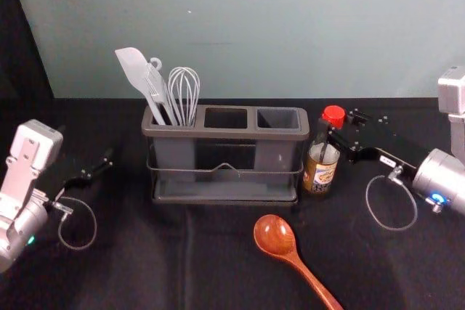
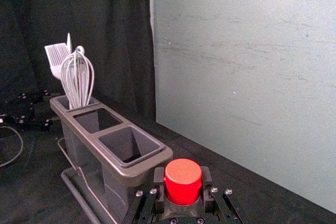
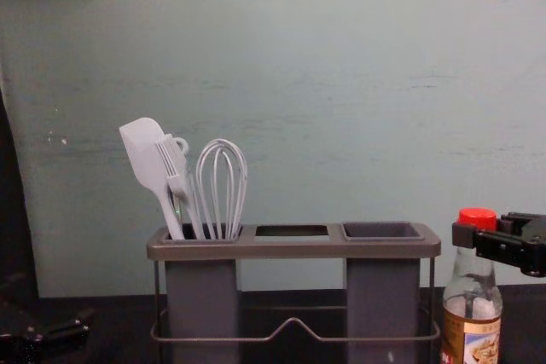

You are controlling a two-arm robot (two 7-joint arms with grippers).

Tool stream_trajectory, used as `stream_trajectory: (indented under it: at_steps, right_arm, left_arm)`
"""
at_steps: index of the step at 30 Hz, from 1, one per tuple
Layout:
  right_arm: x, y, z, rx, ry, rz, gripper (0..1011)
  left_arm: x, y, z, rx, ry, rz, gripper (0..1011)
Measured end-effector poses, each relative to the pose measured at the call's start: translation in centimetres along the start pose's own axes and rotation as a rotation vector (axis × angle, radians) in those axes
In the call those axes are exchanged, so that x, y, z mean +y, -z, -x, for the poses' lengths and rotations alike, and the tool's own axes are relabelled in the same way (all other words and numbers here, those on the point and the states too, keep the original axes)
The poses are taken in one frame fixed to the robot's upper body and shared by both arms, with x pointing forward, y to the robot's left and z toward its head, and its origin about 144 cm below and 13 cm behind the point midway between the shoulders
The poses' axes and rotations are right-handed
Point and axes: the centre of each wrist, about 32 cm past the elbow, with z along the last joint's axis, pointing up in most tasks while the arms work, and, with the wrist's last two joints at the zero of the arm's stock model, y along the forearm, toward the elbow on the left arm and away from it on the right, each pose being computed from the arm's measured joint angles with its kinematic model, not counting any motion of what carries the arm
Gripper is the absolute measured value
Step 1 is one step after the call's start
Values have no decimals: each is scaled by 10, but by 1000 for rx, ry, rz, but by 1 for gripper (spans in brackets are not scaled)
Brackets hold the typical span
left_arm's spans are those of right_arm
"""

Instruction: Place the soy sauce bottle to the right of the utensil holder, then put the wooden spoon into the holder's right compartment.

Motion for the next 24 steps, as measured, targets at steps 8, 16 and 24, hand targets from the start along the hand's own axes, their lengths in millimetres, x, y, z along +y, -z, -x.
stream_trajectory:
  at_steps: [8, 16, 24]
  right_arm:
    - [1, 1, 0, 3, -1, 7, 390]
    - [1, 1, 0, 2, 0, 7, 406]
    - [1, 1, 0, 2, 1, 6, 658]
  left_arm:
    - [0, 0, 0, 0, 0, 0, 1011]
    - [0, 0, 0, 0, 0, 0, 1012]
    - [0, 0, 0, 0, 0, 0, 1011]
